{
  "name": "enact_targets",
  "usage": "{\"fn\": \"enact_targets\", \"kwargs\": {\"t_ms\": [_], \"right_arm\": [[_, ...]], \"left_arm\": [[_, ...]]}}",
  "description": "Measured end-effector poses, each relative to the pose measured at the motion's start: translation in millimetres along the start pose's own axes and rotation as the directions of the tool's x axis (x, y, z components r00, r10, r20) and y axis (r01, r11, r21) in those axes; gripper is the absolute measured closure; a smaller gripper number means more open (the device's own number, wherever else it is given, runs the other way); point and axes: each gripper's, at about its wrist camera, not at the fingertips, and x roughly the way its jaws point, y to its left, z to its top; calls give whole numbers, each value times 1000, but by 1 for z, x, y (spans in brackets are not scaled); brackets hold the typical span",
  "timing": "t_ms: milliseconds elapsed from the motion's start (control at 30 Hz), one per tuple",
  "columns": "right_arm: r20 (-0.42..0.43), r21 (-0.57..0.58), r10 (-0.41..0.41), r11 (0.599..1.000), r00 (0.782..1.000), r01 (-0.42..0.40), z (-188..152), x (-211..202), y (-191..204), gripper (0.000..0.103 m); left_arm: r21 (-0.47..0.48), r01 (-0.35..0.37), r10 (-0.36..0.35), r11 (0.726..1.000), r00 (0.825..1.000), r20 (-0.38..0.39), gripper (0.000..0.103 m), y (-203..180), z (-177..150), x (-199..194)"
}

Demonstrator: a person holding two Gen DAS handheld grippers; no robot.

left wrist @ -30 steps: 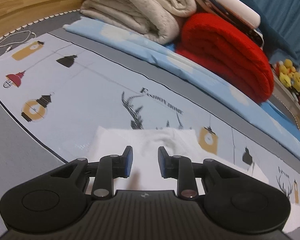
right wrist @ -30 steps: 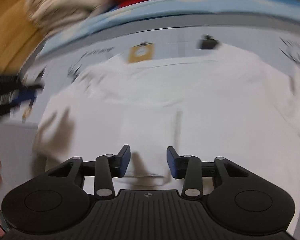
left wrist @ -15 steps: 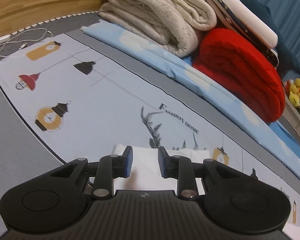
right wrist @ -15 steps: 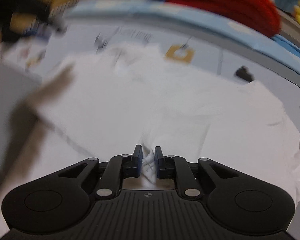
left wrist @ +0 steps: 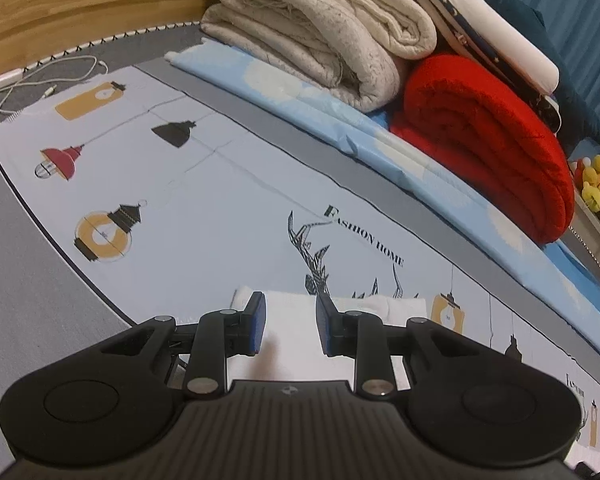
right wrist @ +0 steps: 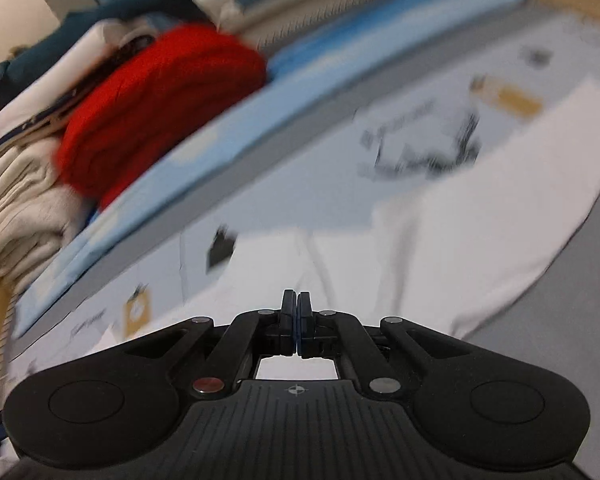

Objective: Fold small clothes

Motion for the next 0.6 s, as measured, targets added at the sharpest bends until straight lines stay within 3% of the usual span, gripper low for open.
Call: {"fn": "enact_targets", "kwargs": {"t_ms": [33,100,167,400,600], "right_arm": [[-36,12,30,999,999,-29,-5,7,5,99],[-116,29,92,996,989,-89,-17,18,14,82],[-168,33,128,992,977,-124,-28,31,27,54],[-170,56,174,984,970,-167,-40,52,57,53],[-154,89,165,984,974,-153,-41,72,68,53]], "left_arm": [[0,0,0,1000,1000,-4,73,-1,-1,1],[-4,-3,3,1000,1000,-10,73,-2,-4,3],[-1,-3,3,1000,1000,-18,73,-5,-7,5],[19,12,-11,1000,1000,-29,73,-10,-11,7],[9,15,-15,1000,999,-47,73,-6,-12,9]]}}
